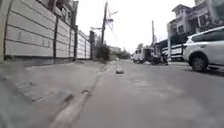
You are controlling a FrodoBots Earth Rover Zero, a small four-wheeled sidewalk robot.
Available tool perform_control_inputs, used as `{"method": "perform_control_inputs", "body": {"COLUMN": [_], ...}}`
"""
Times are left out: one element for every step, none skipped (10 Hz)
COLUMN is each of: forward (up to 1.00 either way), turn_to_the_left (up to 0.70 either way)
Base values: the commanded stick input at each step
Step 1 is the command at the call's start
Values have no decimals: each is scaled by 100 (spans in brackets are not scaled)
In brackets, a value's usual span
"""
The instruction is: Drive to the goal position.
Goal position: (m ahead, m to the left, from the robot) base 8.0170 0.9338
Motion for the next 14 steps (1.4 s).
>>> {"method": "perform_control_inputs", "body": {"forward": [100,100,100,100,100,100,100,100,100,100,100,100,100,100], "turn_to_the_left": [0,0,0,0,0,0,0,0,0,0,0,0,0,0]}}
